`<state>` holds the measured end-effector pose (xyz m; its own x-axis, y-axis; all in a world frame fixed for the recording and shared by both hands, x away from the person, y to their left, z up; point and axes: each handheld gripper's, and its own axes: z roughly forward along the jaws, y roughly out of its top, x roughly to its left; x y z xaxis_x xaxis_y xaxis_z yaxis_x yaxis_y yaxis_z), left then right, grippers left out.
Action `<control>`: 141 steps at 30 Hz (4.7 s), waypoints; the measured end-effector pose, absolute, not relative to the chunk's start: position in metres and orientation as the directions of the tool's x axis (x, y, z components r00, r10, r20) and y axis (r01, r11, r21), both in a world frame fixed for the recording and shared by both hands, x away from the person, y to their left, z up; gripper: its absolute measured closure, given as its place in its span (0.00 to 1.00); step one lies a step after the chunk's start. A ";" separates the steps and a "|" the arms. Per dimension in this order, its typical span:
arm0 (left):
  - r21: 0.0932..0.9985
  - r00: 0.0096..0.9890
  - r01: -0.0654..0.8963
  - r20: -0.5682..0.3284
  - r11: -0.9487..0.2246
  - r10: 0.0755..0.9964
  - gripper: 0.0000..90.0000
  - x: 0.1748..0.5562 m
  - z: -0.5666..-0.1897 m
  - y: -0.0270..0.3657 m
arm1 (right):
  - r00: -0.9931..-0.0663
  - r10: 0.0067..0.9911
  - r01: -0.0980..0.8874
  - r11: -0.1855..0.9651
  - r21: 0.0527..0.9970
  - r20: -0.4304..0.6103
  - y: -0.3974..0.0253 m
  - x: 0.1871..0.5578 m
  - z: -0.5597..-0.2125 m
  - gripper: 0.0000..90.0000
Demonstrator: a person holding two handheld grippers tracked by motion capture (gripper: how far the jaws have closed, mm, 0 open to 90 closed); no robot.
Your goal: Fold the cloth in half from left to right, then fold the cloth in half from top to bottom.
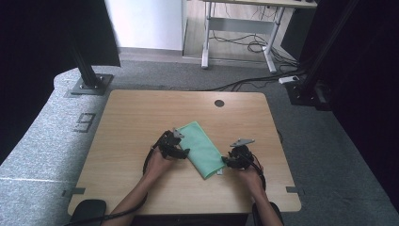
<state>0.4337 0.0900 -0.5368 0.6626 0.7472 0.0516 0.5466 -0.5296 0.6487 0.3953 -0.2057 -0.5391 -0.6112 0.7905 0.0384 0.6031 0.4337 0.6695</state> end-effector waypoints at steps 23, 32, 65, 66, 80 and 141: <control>0.638 0.713 0.526 0.029 -0.562 0.701 0.18 0.401 -0.540 0.091 | -0.705 0.708 0.570 0.528 0.629 0.045 -0.178 0.360 -0.535 0.56; 0.645 0.737 0.521 -0.010 -0.558 0.676 0.19 0.394 -0.535 0.100 | -0.738 0.674 0.535 0.558 0.635 0.030 -0.157 0.351 -0.536 0.51; 0.657 0.695 0.552 -0.022 -0.513 0.719 0.16 0.389 -0.544 0.127 | -0.697 0.716 0.532 0.498 0.685 0.020 -0.144 0.384 -0.542 0.44; 0.658 0.694 0.551 -0.019 -0.514 0.720 0.16 0.392 -0.544 0.130 | -0.697 0.716 0.532 0.497 0.686 0.022 -0.141 0.388 -0.542 0.43; 0.677 0.686 0.545 -0.020 -0.494 0.728 0.16 0.399 -0.546 0.135 | -0.689 0.725 0.531 0.478 0.700 0.028 -0.137 0.399 -0.544 0.41; 0.657 0.665 0.566 -0.007 -0.498 0.747 0.00 0.363 -0.549 0.197 | -0.645 0.764 0.538 0.444 0.716 0.010 -0.198 0.372 -0.556 0.00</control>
<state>0.3630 0.1969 -0.5489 0.6651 0.7467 -0.0068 0.5656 -0.4979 0.6574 0.3717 -0.1979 -0.5563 -0.6448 0.7643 0.0100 0.5379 0.4443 0.7164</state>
